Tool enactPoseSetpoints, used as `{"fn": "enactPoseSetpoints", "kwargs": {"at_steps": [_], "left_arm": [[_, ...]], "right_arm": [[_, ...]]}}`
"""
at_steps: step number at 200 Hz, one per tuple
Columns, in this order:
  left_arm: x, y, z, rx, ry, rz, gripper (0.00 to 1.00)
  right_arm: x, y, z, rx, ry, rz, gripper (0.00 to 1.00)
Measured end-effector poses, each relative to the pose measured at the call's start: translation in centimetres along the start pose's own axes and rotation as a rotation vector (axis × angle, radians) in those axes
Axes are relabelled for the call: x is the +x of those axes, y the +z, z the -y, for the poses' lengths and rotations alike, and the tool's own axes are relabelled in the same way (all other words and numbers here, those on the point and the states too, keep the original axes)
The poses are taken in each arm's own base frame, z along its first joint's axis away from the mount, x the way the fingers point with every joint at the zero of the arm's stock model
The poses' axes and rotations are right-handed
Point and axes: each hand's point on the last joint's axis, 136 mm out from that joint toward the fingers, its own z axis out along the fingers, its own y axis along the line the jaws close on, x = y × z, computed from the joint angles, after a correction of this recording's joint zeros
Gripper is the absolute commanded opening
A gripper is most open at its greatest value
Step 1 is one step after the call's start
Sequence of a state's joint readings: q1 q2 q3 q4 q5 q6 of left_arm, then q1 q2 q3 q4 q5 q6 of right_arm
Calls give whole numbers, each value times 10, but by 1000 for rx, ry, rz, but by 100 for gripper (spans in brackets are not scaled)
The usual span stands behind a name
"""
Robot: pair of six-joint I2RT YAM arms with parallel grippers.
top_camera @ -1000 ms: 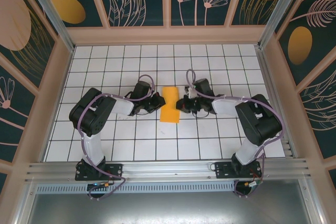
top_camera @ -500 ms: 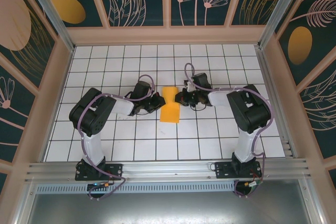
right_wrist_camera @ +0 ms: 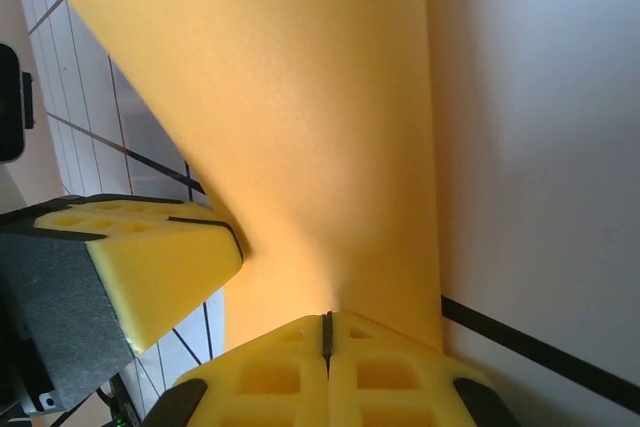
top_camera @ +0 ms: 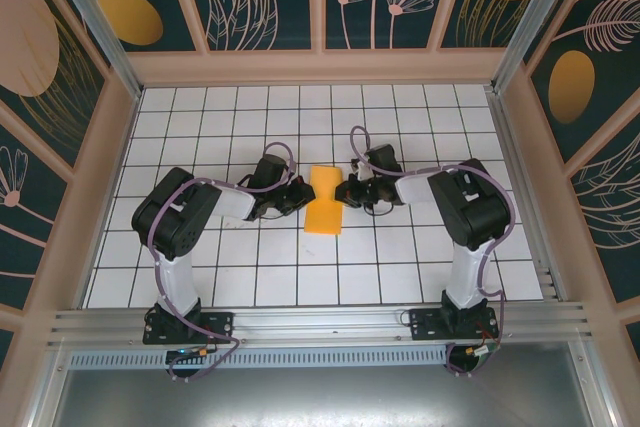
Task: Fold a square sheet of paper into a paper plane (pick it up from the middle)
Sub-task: Fold the square sheet of paper in half at the center of the table.
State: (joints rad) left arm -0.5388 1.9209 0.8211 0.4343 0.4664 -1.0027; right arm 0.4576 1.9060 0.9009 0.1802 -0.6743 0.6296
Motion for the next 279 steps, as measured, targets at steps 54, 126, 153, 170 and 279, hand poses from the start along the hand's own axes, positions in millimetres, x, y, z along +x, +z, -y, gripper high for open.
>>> {"fn": "enactPoseSetpoints", "kwargs": {"at_steps": [54,126,153,170,279], "left_arm": [[0,0,0,0,3,-1,0],[0,0,0,1,4,0,0],[0,0,0,1,7,-1,0],[0,0,0,1,7,-1,0],[0,0,0,1,7,-1,0]], "right_arm": [[-34,-9,-22,-12,-52,57,0],[-30,6,5,26,-1,23,0],[-30,6,5,28,1,21,0],[-33,3,4,30,5,23,0],[-63,-10,-8,-18,4,71,1]]}}
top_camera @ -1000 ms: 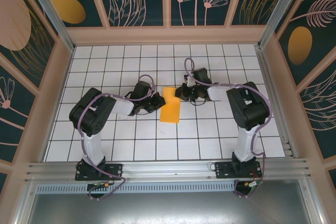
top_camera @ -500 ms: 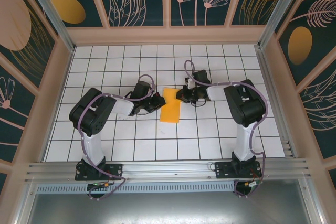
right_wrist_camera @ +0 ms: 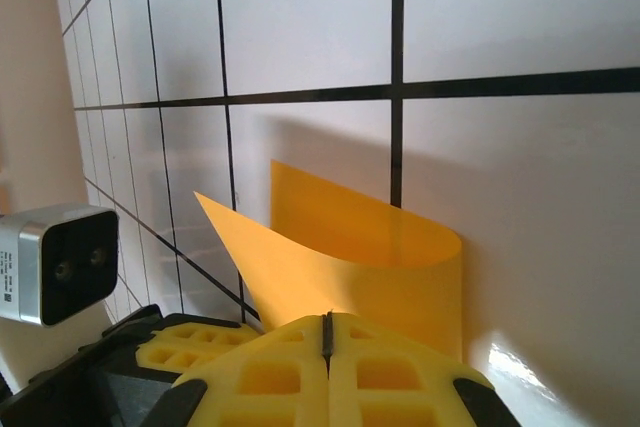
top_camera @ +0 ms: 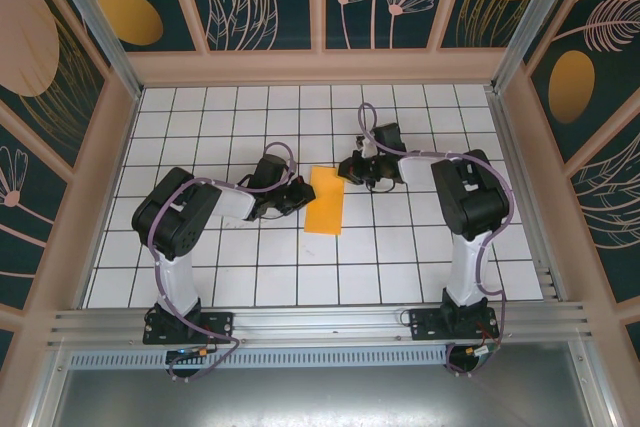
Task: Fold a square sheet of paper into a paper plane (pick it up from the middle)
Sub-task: Fold the square sheet of paper in half at the center of the table.
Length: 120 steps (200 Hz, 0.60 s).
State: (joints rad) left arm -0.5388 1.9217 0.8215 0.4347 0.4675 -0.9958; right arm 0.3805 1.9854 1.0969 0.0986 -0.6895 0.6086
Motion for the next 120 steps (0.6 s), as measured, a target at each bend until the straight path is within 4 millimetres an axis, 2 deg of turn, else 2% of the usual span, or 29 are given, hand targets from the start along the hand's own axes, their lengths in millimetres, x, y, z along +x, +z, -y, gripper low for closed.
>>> {"fn": "enactPoseSetpoints", "kwargs": {"at_steps": [21,46,120], "left_arm": [[0,0,0,0,0,0,0],[0,0,0,-1,0,0,0],[0,0,0,0,0,0,0]], "right_arm": [[2,3,5,8,7,-6,1],[7,12,21,38,35,-26,1],[1,9,14,50,46,-33,2]]}}
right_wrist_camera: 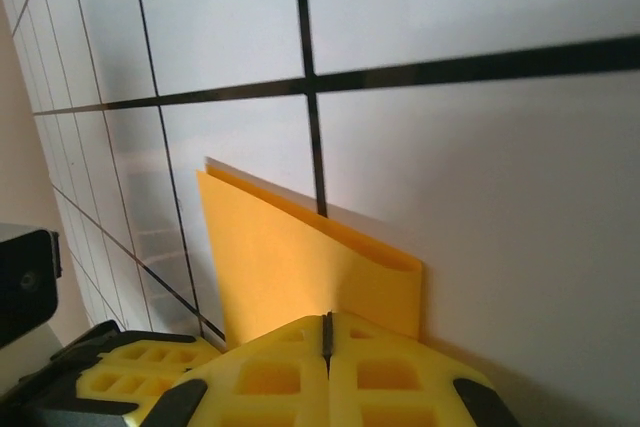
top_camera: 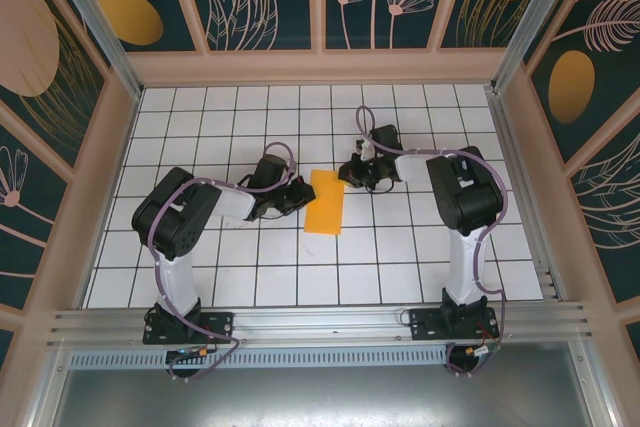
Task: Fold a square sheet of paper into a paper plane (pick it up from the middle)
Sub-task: Fold the square sheet of paper in half at the center of the table.
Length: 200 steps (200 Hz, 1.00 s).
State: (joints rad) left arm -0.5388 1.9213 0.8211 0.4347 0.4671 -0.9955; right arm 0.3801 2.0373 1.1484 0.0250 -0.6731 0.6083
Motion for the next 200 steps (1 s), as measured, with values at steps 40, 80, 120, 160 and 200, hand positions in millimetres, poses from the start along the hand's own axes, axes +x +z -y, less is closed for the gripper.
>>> {"fn": "enactPoseSetpoints", "kwargs": {"at_steps": [40,80,120,160,200], "left_arm": [[0,0,0,0,0,0,0],[0,0,0,0,0,0,0],[0,0,0,0,0,0,0],[0,0,0,0,0,0,0],[0,0,0,0,0,0,0]], "right_arm": [[-14,-4,-13,-21,-21,26,2],[-15,-2,-5,-9,-3,24,2],[-14,4,8,10,42,10,2],[-18,1,6,14,63,6,2],[-33,-6,-4,-11,67,33,2]]}}
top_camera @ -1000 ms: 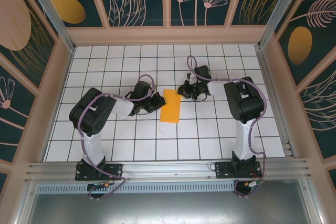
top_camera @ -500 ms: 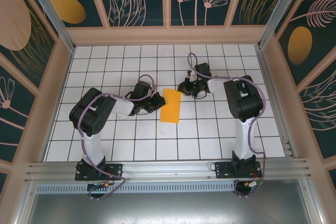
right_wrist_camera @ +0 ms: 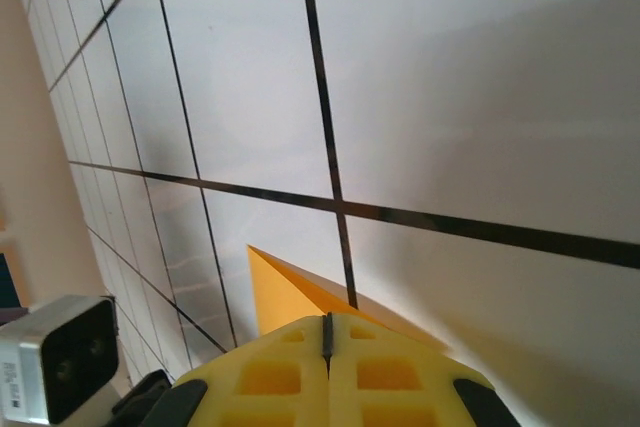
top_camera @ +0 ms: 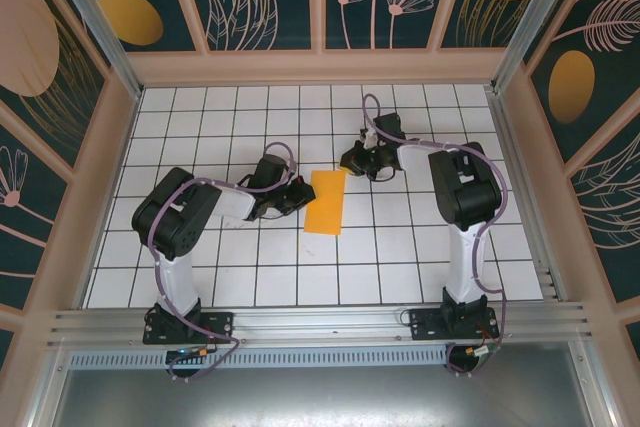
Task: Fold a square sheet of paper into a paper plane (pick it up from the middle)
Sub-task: Fold the square sheet of paper in half at the center of the table.
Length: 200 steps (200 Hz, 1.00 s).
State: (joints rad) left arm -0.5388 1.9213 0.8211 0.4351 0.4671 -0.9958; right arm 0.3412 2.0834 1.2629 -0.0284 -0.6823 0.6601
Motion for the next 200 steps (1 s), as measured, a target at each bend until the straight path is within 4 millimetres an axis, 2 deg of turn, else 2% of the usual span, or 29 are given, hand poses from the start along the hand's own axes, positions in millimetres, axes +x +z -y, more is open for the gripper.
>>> {"fn": "enactPoseSetpoints", "kwargs": {"at_steps": [44,77,139,153,173,200], "left_arm": [[0,0,0,0,0,0,0],[0,0,0,-1,0,0,0],[0,0,0,0,0,0,0],[0,0,0,0,0,0,0],[0,0,0,0,0,1,0],[0,0,0,0,0,0,0]], "right_arm": [[1,0,2,1,19,-2,2],[8,7,19,31,57,-21,2],[7,4,17,45,56,-18,4],[5,-3,10,45,45,0,4],[8,-25,-12,11,5,42,3],[29,-48,-35,-40,-53,71,2]]}}
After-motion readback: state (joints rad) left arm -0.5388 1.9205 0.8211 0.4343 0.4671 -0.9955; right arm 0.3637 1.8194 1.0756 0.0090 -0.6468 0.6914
